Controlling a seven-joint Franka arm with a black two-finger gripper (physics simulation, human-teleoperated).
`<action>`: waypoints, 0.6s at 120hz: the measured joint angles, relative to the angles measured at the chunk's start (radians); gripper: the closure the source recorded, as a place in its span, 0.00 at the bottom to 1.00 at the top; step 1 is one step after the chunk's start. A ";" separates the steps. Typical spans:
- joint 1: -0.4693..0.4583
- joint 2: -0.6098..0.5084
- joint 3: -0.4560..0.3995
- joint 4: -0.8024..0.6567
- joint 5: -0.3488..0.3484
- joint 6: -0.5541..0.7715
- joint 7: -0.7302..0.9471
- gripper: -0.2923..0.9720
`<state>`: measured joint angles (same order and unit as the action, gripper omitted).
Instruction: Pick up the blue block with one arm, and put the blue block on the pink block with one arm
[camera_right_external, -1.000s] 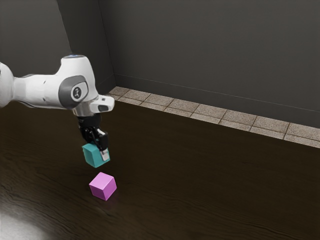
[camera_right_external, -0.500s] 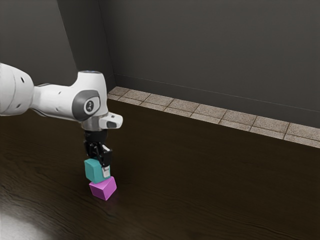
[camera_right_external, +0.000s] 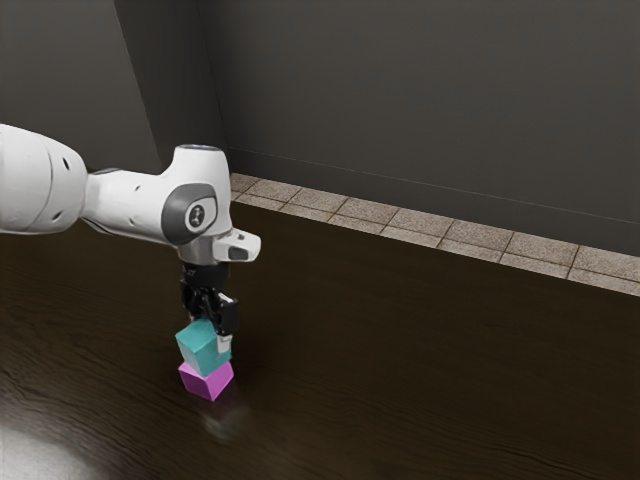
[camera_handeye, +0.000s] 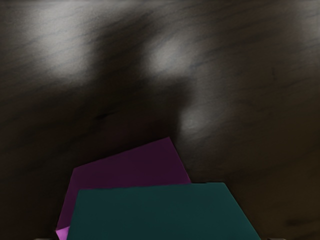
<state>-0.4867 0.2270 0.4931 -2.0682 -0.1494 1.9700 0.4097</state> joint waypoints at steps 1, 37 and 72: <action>0.000 0.000 0.000 0.000 0.000 0.000 0.000 0.31; -0.031 -0.057 0.034 0.201 0.027 -0.023 0.011 0.25; 0.034 -0.191 0.008 0.504 0.192 -0.123 0.016 0.24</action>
<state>-0.4531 0.0364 0.5009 -1.5645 0.0430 1.8467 0.4258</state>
